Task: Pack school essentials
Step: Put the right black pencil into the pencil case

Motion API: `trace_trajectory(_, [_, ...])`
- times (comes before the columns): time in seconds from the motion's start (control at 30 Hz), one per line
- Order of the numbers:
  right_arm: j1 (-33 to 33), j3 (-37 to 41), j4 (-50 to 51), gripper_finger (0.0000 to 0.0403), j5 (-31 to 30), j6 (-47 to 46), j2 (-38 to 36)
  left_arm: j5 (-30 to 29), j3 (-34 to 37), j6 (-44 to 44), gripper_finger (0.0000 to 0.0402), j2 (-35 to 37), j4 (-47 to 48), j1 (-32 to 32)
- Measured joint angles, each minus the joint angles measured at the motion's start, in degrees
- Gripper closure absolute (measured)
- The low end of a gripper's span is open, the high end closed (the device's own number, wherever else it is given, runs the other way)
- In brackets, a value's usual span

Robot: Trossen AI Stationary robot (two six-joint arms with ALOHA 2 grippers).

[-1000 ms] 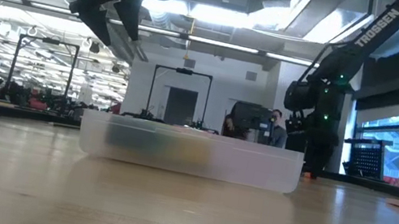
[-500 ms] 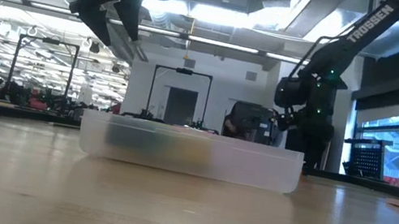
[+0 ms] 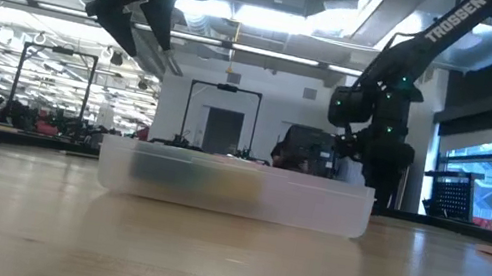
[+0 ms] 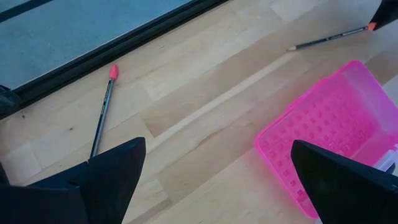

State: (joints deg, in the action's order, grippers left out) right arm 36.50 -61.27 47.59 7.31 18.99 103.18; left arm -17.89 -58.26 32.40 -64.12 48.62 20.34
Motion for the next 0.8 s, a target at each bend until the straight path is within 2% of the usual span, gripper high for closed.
trace_trajectory(0.3, [-1.9,-5.8,1.8,0.0382,-0.2,-1.0,-0.1,0.0,0.0,0.0,0.0006,0.0,0.0,0.0])
trace_trajectory(0.5, [-2.3,-12.4,5.2,0.0378,-4.5,-0.7,-0.1,0.0,0.0,0.0,0.0006,0.0,0.0,0.0])
trace_trajectory(0.67, [-4.7,-18.5,8.9,0.0380,-4.9,-0.7,-0.2,0.0,0.0,-0.9,0.0006,0.0,0.0,0.0])
trace_trajectory(0.8, [-7.9,-22.3,11.2,0.0379,-4.9,-1.1,-0.2,4.6,0.0,-6.3,0.0006,0.0,0.0,0.0])
